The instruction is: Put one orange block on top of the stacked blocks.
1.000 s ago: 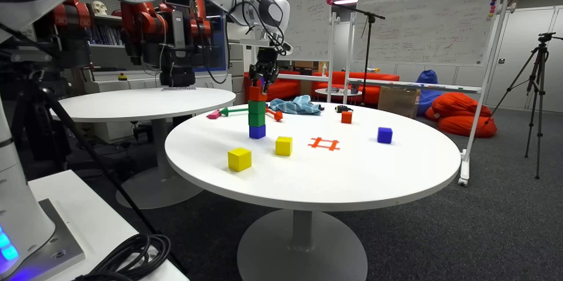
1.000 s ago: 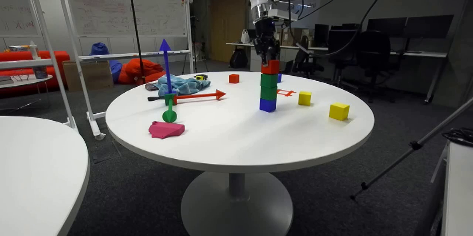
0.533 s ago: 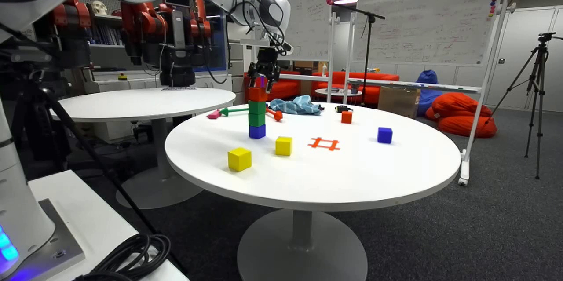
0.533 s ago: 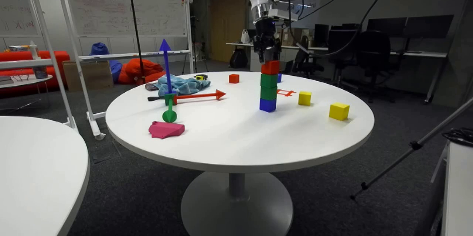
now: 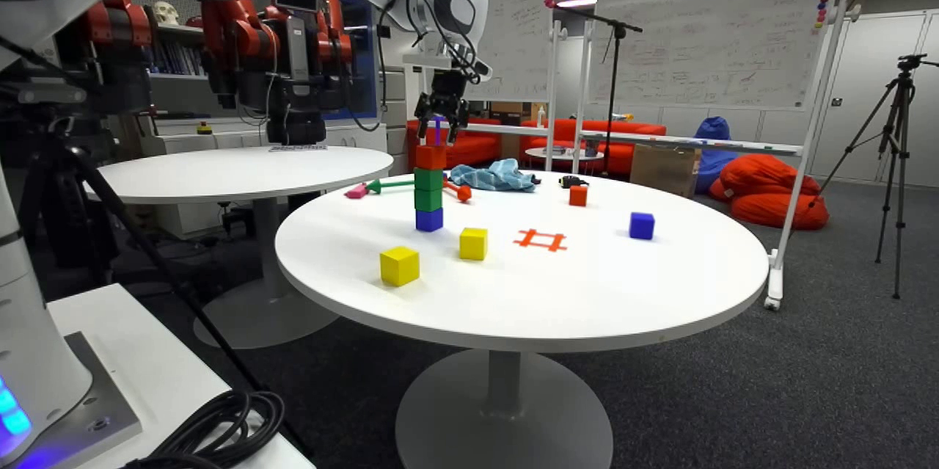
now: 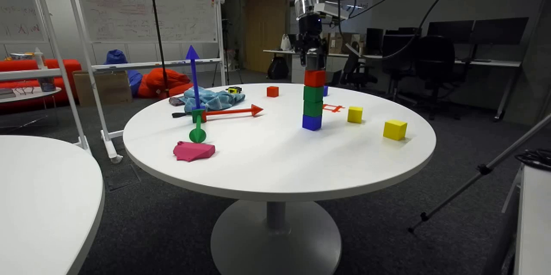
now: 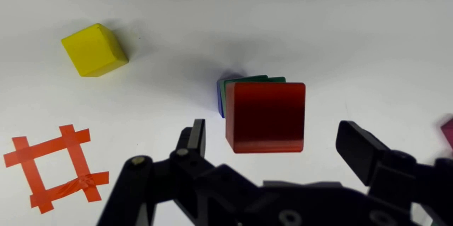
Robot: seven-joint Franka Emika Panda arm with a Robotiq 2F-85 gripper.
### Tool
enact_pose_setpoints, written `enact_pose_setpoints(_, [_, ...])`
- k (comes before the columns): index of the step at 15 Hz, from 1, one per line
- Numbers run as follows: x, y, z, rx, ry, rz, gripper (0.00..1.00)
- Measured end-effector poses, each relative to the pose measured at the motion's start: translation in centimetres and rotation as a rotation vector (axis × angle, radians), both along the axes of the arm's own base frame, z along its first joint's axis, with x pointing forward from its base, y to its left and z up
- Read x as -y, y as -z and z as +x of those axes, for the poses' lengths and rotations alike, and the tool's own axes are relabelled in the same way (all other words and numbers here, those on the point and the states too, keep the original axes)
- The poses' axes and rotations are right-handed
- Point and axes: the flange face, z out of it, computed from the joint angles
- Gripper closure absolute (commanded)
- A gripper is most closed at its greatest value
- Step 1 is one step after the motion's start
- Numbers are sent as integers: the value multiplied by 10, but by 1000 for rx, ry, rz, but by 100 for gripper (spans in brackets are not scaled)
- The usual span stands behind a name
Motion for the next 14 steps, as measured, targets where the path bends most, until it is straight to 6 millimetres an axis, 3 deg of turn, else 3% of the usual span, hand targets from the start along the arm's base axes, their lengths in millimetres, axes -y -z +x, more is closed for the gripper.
enact_pose_setpoints(5, [18,-68,-3,150,71,23,0])
enact_pose_setpoints(9, [39,-119,-20,266,157,21,0])
enact_pose_setpoints(11, [43,-132,-32,281,176,20,0])
enact_pose_setpoints(14, [43,-132,-37,275,180,20,0])
